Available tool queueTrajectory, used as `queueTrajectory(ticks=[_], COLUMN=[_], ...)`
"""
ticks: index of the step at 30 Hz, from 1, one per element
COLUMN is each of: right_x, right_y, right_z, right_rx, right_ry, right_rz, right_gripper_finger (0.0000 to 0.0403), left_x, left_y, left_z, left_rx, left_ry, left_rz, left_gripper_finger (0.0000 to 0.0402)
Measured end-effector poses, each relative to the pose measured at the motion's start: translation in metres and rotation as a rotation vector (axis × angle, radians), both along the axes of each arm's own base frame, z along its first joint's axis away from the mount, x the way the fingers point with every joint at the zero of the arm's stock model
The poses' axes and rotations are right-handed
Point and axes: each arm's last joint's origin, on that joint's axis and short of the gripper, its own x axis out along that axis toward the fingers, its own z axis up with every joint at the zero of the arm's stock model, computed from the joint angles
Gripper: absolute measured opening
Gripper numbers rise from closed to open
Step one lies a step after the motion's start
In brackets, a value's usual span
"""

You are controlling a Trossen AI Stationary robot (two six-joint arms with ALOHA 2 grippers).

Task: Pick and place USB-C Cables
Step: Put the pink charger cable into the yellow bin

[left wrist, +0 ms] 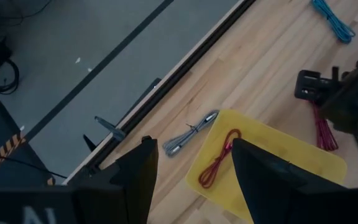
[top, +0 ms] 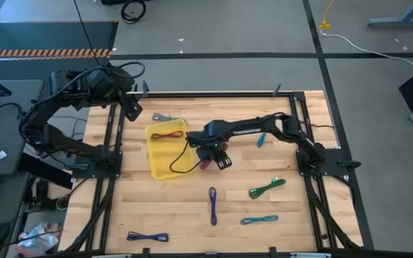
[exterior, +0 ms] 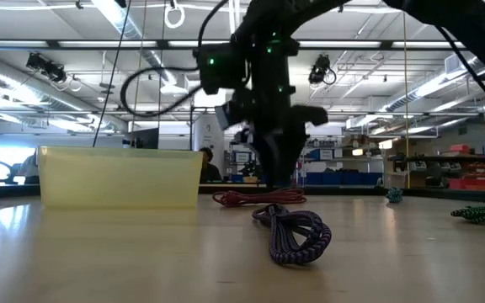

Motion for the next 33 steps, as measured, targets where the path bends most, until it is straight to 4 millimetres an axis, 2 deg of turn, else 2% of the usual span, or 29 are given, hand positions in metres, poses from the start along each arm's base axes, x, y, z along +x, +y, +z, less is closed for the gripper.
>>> queueTrajectory(ticks=[6, 11, 15, 19, 23, 26, 33], right_x=[0.003, 0.006, 0.006, 0.002, -0.004, -0.011, -0.029], right_y=[0.0, -0.001, -0.001, 0.0, 0.001, 0.005, 0.013], right_z=[-0.023, -0.027, -0.027, -0.026, -0.023, -0.005, 0.081], right_rx=[-0.005, -0.007, -0.005, 0.001, 0.002, 0.0, 0.0], right_ry=[0.056, 0.043, 0.047, 0.085, 0.133, 0.14, -0.123], right_rz=[0.004, 0.012, -0.02, -0.074, -0.113, -0.115, -0.159], right_gripper_finger=[0.0178, 0.017, 0.0118, 0.0025, 0.0018, 0.0018, 0.0018], left_x=[0.0, 0.0, 0.0, 0.0, 0.0, 0.0, 0.0], left_y=[0.0, 0.0, 0.0, 0.0, 0.0, 0.0, 0.0], left_z=[0.0, 0.0, 0.0, 0.0, 0.0, 0.0, 0.0], left_rx=[0.001, 0.001, -0.001, -0.002, -0.002, -0.007, -0.008], left_ry=[0.001, 0.001, -0.002, -0.003, -0.004, -0.009, -0.011], left_rz=[-0.002, -0.001, 0.002, 0.004, 0.004, 0.011, 0.014], left_gripper_finger=[0.0213, 0.0213, 0.0213, 0.0212, 0.0209, 0.0206, 0.0206])
